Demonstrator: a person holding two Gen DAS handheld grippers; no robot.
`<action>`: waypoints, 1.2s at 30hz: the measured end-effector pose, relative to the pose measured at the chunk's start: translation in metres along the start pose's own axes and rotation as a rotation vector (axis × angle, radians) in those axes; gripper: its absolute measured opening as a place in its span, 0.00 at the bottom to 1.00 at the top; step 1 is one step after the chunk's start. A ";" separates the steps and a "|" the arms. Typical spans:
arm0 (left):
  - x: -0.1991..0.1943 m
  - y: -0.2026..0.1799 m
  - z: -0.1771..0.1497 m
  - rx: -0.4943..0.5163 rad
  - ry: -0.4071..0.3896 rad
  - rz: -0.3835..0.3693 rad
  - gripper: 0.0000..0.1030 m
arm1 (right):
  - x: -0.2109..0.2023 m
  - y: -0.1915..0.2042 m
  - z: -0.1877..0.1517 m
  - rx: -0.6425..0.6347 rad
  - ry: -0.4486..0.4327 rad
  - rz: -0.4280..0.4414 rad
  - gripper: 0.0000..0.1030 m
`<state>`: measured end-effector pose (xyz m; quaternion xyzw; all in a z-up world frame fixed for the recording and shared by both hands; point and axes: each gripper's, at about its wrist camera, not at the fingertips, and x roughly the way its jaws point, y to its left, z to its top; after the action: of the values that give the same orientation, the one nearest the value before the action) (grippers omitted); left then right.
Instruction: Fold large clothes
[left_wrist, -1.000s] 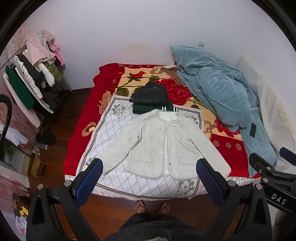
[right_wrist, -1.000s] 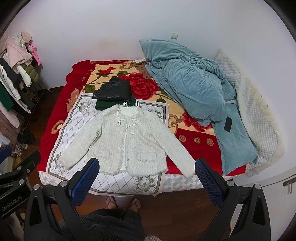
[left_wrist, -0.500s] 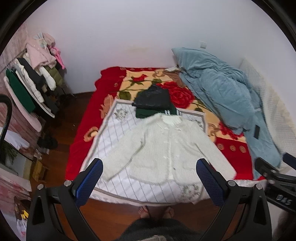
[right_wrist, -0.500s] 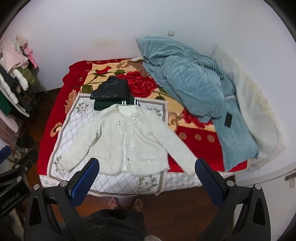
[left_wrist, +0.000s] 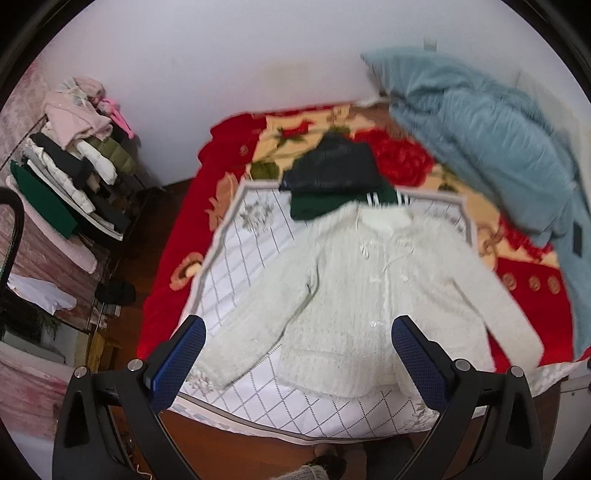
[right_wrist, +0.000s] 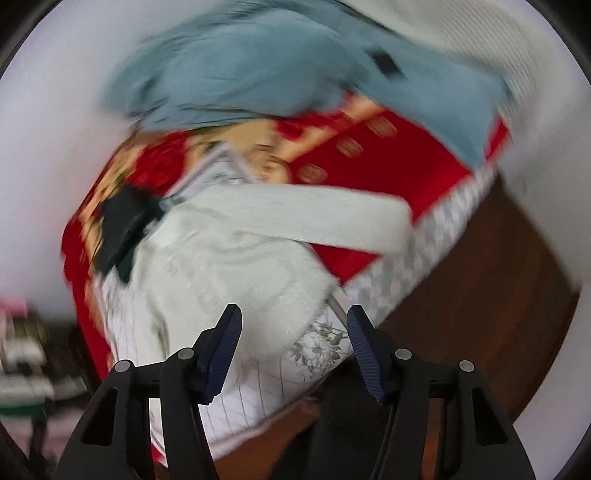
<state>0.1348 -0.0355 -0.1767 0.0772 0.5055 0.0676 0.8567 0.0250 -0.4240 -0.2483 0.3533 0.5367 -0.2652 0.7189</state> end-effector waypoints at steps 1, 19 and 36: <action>0.016 -0.010 -0.001 0.006 0.015 0.011 1.00 | 0.034 -0.030 0.010 0.094 0.028 0.019 0.59; 0.239 -0.190 -0.028 0.138 0.363 0.056 1.00 | 0.401 -0.206 0.054 0.827 0.053 0.291 0.37; 0.341 -0.215 -0.020 0.079 0.341 0.024 1.00 | 0.354 -0.080 0.126 0.526 -0.224 0.217 0.12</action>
<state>0.2890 -0.1783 -0.5207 0.1044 0.6450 0.0698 0.7538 0.1378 -0.5733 -0.5840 0.5514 0.3260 -0.3539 0.6814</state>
